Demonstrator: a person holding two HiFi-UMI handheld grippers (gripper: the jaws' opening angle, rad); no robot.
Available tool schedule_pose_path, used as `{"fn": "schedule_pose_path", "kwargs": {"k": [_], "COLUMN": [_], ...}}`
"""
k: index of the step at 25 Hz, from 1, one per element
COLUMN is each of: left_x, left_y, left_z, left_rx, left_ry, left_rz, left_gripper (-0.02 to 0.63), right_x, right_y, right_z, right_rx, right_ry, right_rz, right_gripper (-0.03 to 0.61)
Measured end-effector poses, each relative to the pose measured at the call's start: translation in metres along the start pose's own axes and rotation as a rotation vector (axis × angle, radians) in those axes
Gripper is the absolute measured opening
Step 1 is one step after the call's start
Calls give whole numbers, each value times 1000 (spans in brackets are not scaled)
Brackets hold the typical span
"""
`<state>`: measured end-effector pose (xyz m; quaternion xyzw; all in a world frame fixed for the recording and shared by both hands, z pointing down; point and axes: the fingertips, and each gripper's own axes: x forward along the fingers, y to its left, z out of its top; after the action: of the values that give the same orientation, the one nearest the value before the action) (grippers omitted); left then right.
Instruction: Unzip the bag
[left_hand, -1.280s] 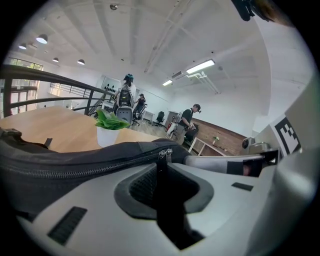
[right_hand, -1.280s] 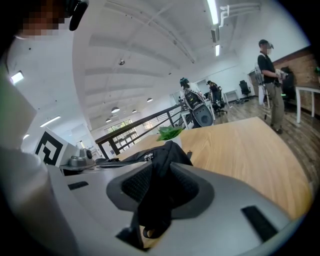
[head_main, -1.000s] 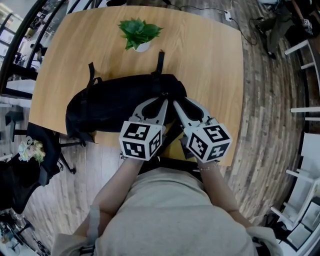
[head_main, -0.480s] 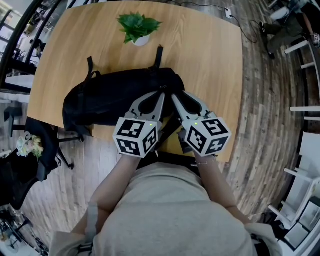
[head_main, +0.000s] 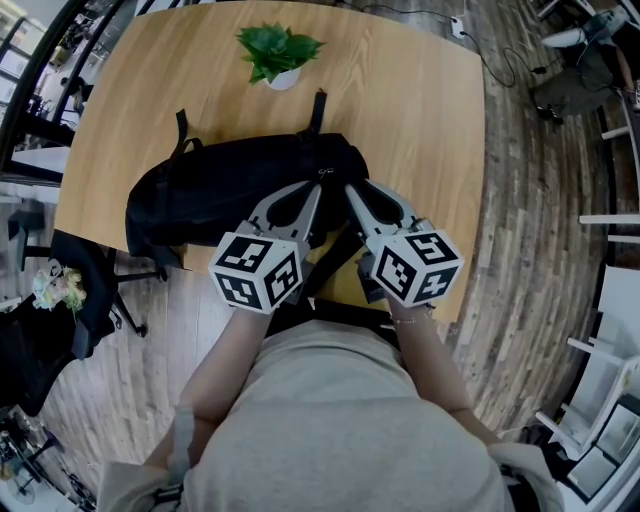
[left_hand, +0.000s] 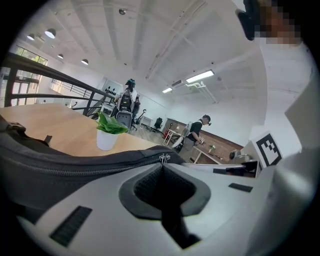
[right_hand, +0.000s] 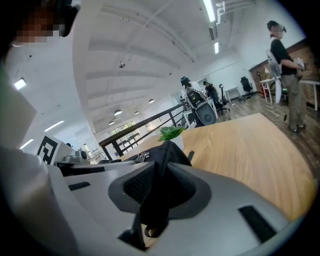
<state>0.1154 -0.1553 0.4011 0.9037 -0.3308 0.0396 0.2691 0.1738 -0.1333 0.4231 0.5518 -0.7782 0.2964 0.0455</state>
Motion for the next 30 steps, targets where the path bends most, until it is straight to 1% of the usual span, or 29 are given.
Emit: {"fn": "schedule_pose_path", "kwargs": {"k": [4,10,13,19,21,25,30], "left_x": [-3,6,8,6,8,13,19], "left_y": [2,-3,-4,6,6,5,7], "left_z": [2,-9,-11,-9,-10,-11,-16], "left_rx": [20,16,19,-3,-1,12,59], "left_ry": [21,83,86,77,79,90,120], "left_rz": [-8,-24,-15,13,7,3,13], "left_gripper": [25,28,29,28,28,28,29], "right_x": [0,0,-1,0,0,-1,0], "right_y": [1,1,1,2,2,2,3], "right_z": [0,-1,-1,-1,-1,0,-1], "right_rx": [-2,-4,-8,-9,-9,-9,-7], "right_ry": [-2,-6,-6,-8,-8,-9,-12], "right_rz": [-3,-7,-10,-6,-5,-2,0], "right_gripper": [87,89,89,91,91,91,91]}}
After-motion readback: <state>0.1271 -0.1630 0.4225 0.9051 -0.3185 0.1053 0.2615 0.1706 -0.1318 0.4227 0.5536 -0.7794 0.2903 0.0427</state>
